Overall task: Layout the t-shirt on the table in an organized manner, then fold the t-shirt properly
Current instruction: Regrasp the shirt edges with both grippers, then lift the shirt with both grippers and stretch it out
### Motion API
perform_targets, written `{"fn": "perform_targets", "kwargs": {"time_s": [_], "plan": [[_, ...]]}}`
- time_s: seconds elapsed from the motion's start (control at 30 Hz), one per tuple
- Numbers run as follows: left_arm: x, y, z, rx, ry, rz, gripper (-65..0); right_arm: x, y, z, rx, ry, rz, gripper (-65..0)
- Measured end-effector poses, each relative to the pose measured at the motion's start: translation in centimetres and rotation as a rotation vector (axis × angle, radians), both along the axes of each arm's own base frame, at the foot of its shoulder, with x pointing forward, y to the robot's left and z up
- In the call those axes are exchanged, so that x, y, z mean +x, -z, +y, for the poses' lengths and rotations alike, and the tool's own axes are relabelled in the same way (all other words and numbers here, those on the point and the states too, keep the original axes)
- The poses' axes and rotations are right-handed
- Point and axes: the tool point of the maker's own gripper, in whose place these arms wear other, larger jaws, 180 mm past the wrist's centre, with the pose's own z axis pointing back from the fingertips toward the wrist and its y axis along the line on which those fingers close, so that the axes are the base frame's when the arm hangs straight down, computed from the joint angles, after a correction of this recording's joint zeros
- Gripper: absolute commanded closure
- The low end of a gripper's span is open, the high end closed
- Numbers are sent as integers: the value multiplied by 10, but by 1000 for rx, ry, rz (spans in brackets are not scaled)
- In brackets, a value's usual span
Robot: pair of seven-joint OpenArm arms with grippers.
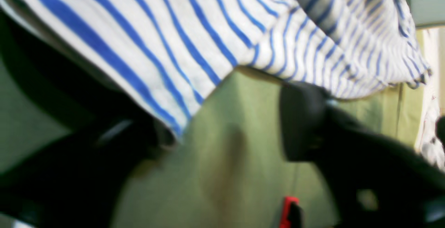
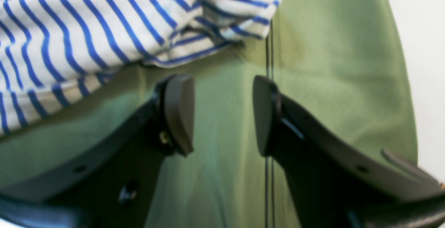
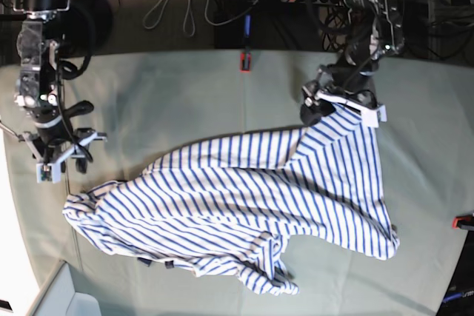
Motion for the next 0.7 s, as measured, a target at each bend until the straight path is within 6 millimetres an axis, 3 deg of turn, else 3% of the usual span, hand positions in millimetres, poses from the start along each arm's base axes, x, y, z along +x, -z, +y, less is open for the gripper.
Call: {"fn": "perform_targets", "kwargs": {"time_s": [0.13,0.17,0.5,0.7], "plan": [[-9,0,8,25,19,18,-23,2,-2,0,0,-1,-6,-281],[-8,-2,16,42,11,12,0,2,-2,0,0,0,-6,-281],[-7,-40,97,155,-152,-69,-2,3,3,15,36,-3,-7,-281],[-12,-70,149,228,-277,-133,-2,3,10,41,100,-3,-6,-281]]}}
